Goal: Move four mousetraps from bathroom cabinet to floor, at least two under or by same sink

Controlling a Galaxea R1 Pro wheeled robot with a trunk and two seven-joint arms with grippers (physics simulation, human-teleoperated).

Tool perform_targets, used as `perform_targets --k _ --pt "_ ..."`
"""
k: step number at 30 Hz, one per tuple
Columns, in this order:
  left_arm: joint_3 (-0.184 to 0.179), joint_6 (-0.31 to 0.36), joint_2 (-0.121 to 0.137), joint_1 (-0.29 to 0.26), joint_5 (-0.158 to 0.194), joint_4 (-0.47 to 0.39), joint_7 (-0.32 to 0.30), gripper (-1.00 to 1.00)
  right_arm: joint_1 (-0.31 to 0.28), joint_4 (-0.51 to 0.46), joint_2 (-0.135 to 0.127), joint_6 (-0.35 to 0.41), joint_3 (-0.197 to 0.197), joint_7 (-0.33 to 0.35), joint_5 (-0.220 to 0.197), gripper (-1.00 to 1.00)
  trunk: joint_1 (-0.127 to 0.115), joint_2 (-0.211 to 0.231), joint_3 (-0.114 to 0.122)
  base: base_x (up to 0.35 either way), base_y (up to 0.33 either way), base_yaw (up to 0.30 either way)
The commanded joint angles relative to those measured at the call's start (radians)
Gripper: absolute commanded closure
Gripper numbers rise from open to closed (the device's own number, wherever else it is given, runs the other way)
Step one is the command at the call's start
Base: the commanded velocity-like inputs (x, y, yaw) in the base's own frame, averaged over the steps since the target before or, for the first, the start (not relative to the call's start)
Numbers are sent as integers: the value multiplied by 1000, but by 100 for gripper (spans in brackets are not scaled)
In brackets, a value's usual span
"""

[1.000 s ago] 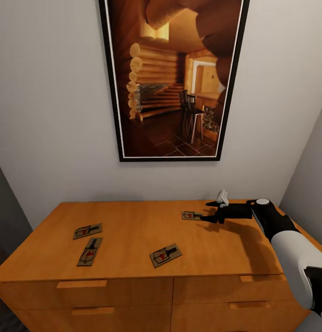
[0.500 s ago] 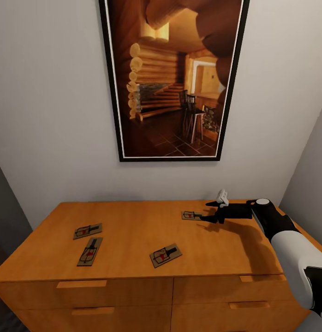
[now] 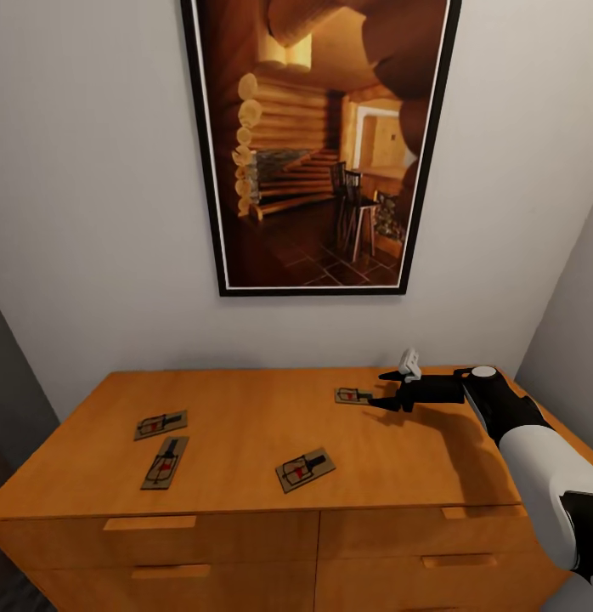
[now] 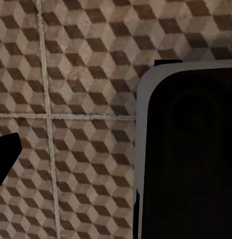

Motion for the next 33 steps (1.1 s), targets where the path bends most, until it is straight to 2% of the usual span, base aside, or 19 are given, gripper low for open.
perform_targets --k 1,33 --pt "-1 -5 0 -1 -1 2 3 -100 -1 -1 1 5 -7 6 9 -100 0 0 -2 0 0 0" --pt "-1 -5 0 -1 -1 2 3 -100 -1 2 1 5 -7 6 9 -100 0 0 -15 0 0 0"
